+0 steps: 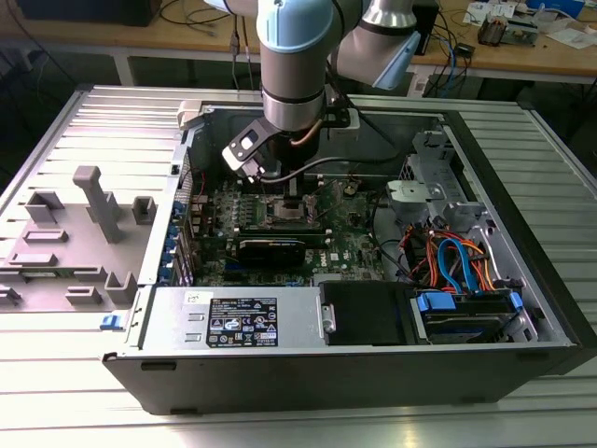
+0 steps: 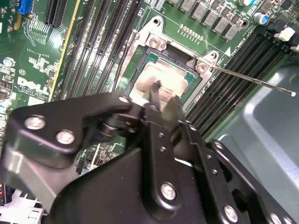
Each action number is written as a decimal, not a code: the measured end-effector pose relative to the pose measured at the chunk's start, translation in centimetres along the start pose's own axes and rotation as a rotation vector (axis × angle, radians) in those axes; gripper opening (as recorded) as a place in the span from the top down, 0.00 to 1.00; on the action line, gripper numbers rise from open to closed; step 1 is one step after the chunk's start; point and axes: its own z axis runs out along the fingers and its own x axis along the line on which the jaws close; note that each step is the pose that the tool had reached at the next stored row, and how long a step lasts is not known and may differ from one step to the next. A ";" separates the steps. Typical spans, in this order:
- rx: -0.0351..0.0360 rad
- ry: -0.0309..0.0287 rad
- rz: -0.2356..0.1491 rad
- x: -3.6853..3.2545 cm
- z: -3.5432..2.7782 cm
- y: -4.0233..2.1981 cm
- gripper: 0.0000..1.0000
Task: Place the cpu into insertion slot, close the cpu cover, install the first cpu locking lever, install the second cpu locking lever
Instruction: 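Place the cpu into insertion slot, then close the cpu cover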
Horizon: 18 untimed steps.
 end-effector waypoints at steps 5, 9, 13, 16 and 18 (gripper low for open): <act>0.0001 0.0000 0.000 0.00 -0.03 0.00 0.89; 0.0002 0.0000 0.000 0.00 -0.05 0.00 0.89; 0.0007 0.0000 0.000 0.02 -0.25 0.01 0.89; 0.0007 0.0000 0.000 0.02 -0.26 0.01 0.89; 0.0007 0.0000 0.000 0.02 -0.27 0.01 0.89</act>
